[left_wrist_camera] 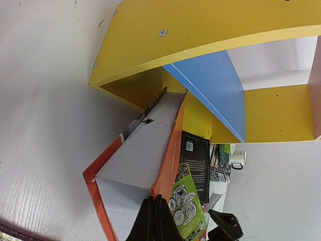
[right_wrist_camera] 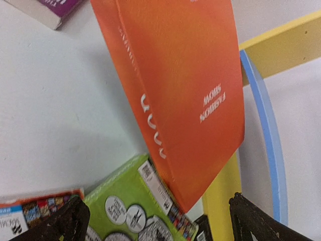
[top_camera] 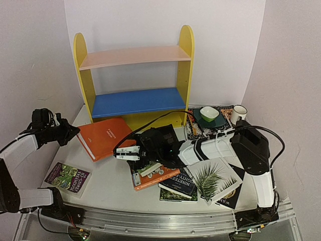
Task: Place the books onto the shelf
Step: Pass from the left arm to the right
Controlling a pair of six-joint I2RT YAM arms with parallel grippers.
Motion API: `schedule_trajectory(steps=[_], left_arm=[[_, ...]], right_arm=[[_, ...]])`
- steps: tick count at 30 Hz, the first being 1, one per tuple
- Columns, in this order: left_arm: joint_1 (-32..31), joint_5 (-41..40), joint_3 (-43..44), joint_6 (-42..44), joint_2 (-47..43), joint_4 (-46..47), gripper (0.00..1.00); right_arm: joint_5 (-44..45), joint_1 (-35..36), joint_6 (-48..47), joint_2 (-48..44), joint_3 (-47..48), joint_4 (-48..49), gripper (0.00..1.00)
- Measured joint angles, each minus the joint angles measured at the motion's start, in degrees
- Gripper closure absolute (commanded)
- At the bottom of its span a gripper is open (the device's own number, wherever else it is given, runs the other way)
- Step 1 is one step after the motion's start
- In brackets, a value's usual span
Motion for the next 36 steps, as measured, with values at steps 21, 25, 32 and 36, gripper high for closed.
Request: schedule_trajectory(steps=[21,25,32,36], left_arm=[[0.00,0.59,0.85,0.00,0.00,-0.44,1.00],[0.00,0.83,0.85,0.07,0.00,-0.44,1.00],[0.09,0.87,0.90,0.31,0.00,-0.50,1.00],[0.28,0.46,0.90,0.31,0.00,-0.37,1.00]], right_arm=[[10.95,3.34,-11.87,20.46,24.74,4.07,0.02],[15.26,3.87,-14.64,25.99,31.08,6.64,0.02],[19.80,4.57,-15.37,28.15,33.03,9.20,0.30],[20.17,4.74,-15.13,28.15,32.33,9.70,0.53]])
